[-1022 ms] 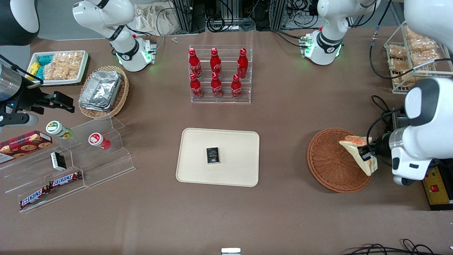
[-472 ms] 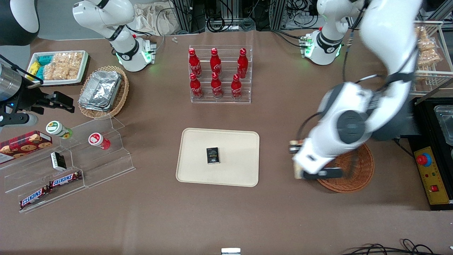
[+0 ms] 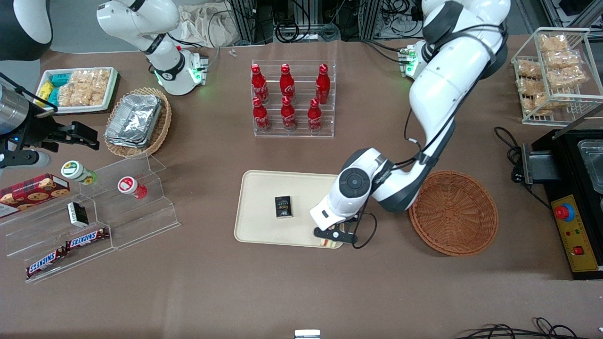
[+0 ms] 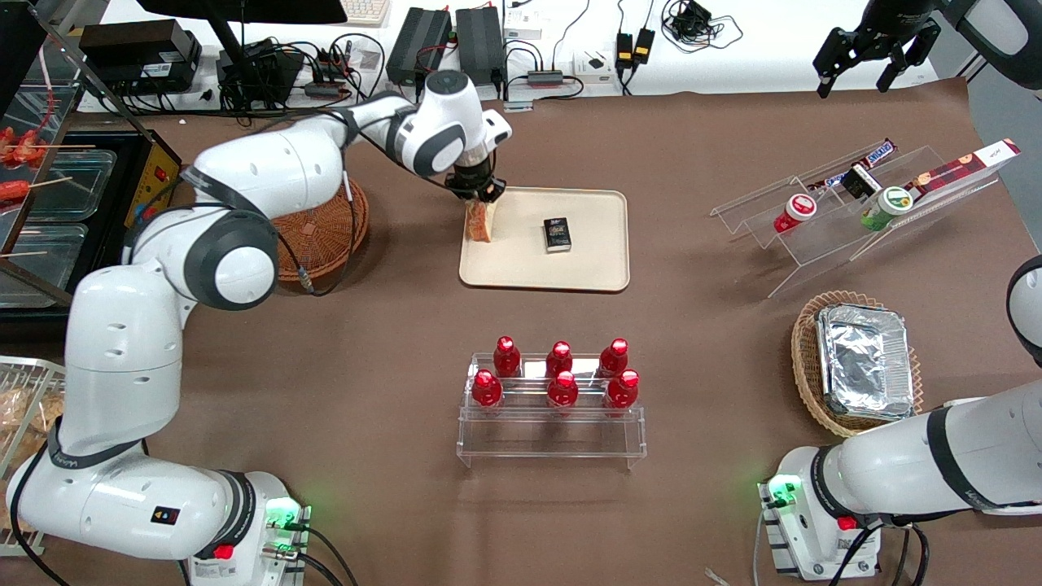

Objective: Place sandwich from basket to tray
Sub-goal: 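Lower the sandwich onto the tray beside the black box and open the gripper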

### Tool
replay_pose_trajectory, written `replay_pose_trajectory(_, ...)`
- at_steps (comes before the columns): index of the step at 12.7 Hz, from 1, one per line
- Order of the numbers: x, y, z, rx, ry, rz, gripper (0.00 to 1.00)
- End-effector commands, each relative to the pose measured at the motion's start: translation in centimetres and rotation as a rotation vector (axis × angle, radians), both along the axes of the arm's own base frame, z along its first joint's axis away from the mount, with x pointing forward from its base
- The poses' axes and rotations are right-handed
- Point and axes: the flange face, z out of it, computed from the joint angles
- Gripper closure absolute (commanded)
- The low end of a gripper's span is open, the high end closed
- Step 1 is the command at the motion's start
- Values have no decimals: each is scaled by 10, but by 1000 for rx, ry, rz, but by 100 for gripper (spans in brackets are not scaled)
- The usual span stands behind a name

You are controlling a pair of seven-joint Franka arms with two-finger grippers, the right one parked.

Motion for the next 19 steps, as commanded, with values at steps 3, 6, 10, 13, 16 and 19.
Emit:
replay_pose_trajectory(3, -5, -24, -15, -11, 5, 107, 100)
replay_pose_trajectory(6, -4, -23, -15, -12, 0, 118, 13)
replay_pose_trajectory(10, 7, -18, 45, -38, -67, 140, 0)
replay_pose_trajectory(13, 21, 23, 121, 28, -79, 204, 0)
replay_pose_trajectory(16, 19, 108, 217, 187, -47, 285, 0)
replay_pose_trajectory(19, -4, 224, 262, 201, 13, 270, 0)
